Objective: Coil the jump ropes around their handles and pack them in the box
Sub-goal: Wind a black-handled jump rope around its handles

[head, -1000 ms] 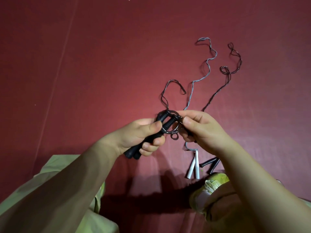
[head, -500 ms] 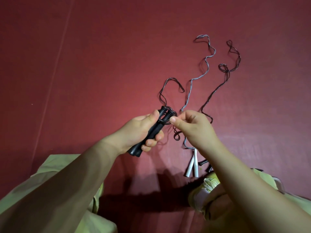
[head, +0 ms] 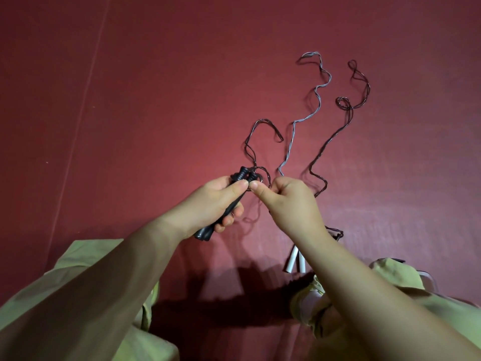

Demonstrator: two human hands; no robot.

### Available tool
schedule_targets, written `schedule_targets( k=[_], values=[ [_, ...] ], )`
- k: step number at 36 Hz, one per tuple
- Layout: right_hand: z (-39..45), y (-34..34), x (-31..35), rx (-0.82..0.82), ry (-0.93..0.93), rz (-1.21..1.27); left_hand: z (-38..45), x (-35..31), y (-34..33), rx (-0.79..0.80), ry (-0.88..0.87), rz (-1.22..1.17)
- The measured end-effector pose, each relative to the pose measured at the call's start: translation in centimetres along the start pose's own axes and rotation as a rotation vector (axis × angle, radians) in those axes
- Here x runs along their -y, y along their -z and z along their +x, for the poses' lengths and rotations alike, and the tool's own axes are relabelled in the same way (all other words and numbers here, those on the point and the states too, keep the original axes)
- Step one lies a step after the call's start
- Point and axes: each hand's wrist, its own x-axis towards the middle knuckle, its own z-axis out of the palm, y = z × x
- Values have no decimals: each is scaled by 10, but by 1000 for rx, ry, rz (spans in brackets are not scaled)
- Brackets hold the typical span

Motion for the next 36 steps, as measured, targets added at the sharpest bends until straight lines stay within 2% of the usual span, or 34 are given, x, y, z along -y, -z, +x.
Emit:
schedule_targets(
  k=[3,5,8,11,14,20,26,31,36],
  values=[
    [1,1,0,58,22,-24,2,1,2,-35,-4,42],
    [3,5,1,185,58,-64,4,3,5,-81,-7,86],
    [5,16,2,339,160,-273,6,5,9,-129,-1,142],
    [4,28,7,365,247,-484,7,6,10,-132,17,169],
    [3,42,13,355,331,-505,7,7,10,-106,41,245],
    [3,59,15,445,380,-186,1,6,2,45,87,387],
    [6,57,10,574,334,226,-13,-3,-17,317,99,388],
    [10,51,3,729,237,594,-27,-20,-24,497,75,303],
    [5,36,2,884,120,773,-35,-20,-26,594,46,275]
  ],
)
